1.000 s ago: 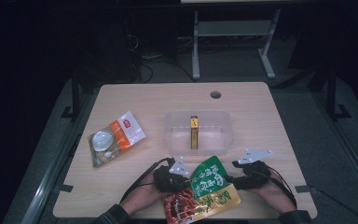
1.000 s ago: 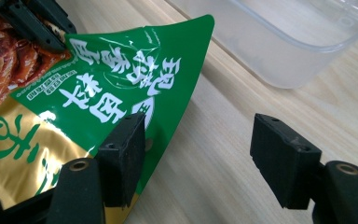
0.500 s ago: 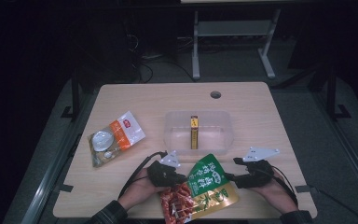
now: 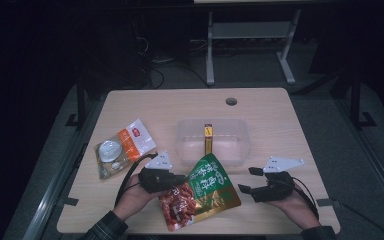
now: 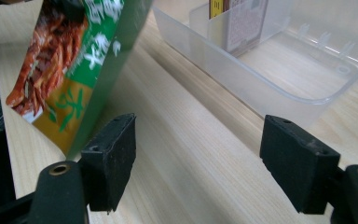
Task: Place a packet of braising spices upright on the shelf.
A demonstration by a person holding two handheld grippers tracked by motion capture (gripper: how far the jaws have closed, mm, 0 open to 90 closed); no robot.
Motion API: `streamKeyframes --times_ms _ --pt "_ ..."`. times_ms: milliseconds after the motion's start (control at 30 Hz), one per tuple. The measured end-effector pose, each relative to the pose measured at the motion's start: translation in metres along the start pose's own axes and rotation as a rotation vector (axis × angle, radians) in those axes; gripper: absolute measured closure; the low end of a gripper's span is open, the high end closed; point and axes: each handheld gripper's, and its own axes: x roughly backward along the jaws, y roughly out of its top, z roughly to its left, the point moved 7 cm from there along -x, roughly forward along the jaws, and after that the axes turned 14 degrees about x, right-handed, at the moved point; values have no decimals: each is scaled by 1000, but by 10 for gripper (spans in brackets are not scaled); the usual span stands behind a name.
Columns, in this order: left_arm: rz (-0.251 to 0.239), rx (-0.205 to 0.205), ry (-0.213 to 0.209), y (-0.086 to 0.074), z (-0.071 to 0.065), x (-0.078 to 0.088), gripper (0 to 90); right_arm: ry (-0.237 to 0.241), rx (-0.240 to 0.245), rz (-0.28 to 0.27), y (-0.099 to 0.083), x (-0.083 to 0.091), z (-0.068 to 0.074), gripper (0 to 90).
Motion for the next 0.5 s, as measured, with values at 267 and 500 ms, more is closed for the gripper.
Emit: streamKeyframes --times_ms 267,500 --pt "-67 10 13 14 5 19 894 31 2 8 0 -5 5 269" --pt "-139 6 57 27 10 31 893 78 15 -11 6 -10 13 265"
